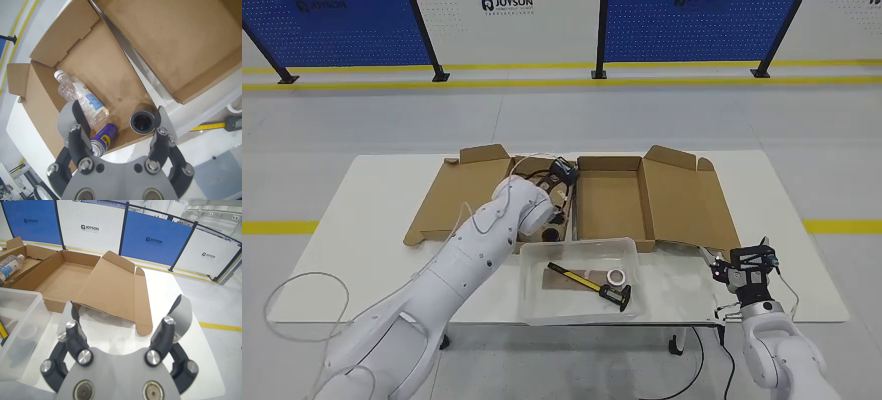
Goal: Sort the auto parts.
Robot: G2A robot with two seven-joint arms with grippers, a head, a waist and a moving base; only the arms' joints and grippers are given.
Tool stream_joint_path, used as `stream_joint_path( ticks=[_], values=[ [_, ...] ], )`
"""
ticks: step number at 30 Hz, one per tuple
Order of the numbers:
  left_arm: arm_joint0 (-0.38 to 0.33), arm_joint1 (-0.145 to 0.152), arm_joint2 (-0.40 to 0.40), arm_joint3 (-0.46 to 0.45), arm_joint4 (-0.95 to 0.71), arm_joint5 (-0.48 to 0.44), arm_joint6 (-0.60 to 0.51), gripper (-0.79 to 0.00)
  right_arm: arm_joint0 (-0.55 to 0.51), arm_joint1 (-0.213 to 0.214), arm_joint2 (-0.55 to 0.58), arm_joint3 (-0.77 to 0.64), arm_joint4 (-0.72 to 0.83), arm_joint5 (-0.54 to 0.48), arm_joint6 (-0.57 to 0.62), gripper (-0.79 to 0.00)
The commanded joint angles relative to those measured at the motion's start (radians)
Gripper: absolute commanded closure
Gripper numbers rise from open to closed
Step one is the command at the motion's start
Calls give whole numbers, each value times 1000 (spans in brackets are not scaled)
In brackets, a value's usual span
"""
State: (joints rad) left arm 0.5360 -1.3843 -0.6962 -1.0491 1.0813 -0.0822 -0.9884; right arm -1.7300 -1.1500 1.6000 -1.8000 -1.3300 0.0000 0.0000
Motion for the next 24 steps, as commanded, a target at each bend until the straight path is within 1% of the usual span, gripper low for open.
stream_joint_path(
  ticks=[1,3,6,10,15,19,24],
  values=[
    [22,15,-41,-65,15,12,20,-785,0,0,0,0,0,0,0,-785],
    [59,35,-88,-147,37,16,47,-785,0,0,0,0,0,0,0,-785],
    [137,68,-169,-285,79,29,56,-785,0,0,0,0,0,0,0,-785],
    [266,109,-290,-477,149,49,60,-785,0,0,0,0,0,0,0,-785],
    [434,148,-439,-684,213,56,96,-785,0,0,0,0,0,0,0,-785],
    [551,168,-543,-805,236,48,110,-785,0,0,0,0,0,0,0,-785],
    [661,185,-644,-885,286,38,104,-785,0,0,0,0,0,0,0,-785]
  ],
)
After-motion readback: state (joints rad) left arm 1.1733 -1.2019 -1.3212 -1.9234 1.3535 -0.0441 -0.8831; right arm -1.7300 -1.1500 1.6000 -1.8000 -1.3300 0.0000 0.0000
